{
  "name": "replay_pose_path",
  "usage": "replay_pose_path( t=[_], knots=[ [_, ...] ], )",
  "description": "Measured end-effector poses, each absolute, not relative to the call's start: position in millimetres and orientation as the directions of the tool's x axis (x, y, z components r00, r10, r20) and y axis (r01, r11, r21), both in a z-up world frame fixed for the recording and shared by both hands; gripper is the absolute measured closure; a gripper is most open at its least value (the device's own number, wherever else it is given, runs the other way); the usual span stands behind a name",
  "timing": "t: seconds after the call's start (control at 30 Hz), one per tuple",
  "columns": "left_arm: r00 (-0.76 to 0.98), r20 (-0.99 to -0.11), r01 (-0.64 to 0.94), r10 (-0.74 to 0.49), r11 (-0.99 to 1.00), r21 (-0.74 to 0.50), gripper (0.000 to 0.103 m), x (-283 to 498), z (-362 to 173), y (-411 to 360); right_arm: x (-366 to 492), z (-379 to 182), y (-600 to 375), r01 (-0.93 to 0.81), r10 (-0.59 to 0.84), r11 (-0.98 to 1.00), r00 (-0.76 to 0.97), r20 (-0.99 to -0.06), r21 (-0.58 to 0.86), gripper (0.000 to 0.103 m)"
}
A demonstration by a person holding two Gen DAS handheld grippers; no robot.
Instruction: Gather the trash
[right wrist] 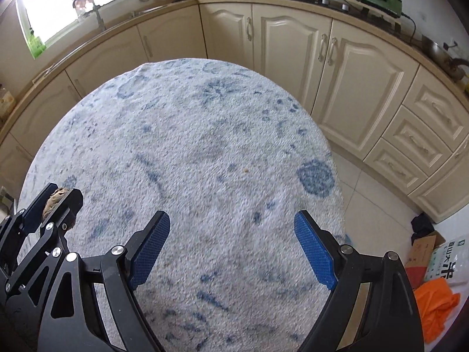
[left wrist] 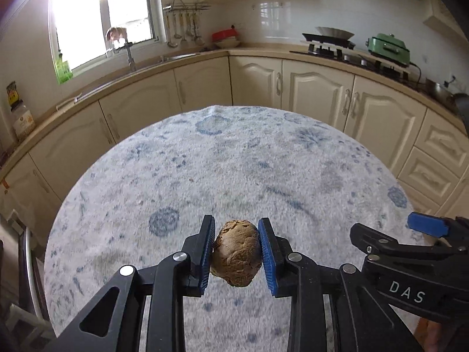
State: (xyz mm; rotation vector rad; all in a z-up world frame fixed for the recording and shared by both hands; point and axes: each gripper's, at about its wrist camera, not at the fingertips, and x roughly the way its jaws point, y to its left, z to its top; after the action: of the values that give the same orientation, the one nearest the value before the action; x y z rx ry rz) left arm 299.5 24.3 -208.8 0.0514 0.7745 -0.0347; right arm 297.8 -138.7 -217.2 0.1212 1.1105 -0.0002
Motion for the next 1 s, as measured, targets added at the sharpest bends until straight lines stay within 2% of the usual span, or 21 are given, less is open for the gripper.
replay_pose_path(
  t=[0.1, 0.17, 0.2, 0.23, 0.33, 0.47, 0.6, 1.0],
  knots=[
    [0.729, -0.685, 0.028, 0.002, 0.999, 0.033, 0.075, 283.4, -202.0, 31.6, 284.5, -217.3, -135.2, 0.052, 0.062, 0.994, 0.447, -0.892, 0.095, 0.015],
    [0.739, -0.672, 0.007, 0.045, 0.997, 0.074, 0.06, 276.3, -198.4, 32.6, 277.0, -217.6, -133.7, 0.046, 0.068, 0.994, 0.446, -0.892, 0.099, 0.015],
    [0.744, -0.665, -0.006, 0.064, 0.996, 0.09, 0.042, 275.9, -198.5, 33.3, 273.3, -218.3, -133.0, 0.044, 0.071, 0.994, 0.443, -0.894, 0.1, 0.016],
    [0.754, -0.65, -0.03, 0.095, 0.993, 0.11, 0.031, 272.1, -198.4, 34.0, 270.2, -218.9, -133.8, 0.053, 0.06, 0.994, 0.44, -0.896, 0.093, 0.015],
    [0.768, -0.633, -0.038, 0.098, 0.994, 0.107, 0.017, 261.9, -197.0, 38.4, 265.3, -219.0, -138.5, 0.058, 0.076, 0.992, 0.433, -0.898, 0.112, 0.015],
    [0.768, -0.637, -0.039, 0.074, 0.997, 0.068, 0.014, 252.4, -193.9, 46.5, 260.7, -217.3, -142.6, 0.075, 0.075, 0.99, 0.437, -0.896, 0.119, 0.015],
    [0.776, -0.625, -0.059, 0.087, 0.996, 0.065, 0.008, 244.8, -186.2, 61.3, 258.5, -213.7, -138.2, 0.061, 0.08, 0.991, 0.439, -0.895, 0.119, 0.015],
    [0.744, -0.638, -0.222, 0.198, 0.974, 0.043, 0.007, 223.4, -188.1, 150.0, 272.0, -214.9, -71.6, -0.086, 0.156, 0.987, 0.411, -0.898, 0.133, 0.013]
  ],
)
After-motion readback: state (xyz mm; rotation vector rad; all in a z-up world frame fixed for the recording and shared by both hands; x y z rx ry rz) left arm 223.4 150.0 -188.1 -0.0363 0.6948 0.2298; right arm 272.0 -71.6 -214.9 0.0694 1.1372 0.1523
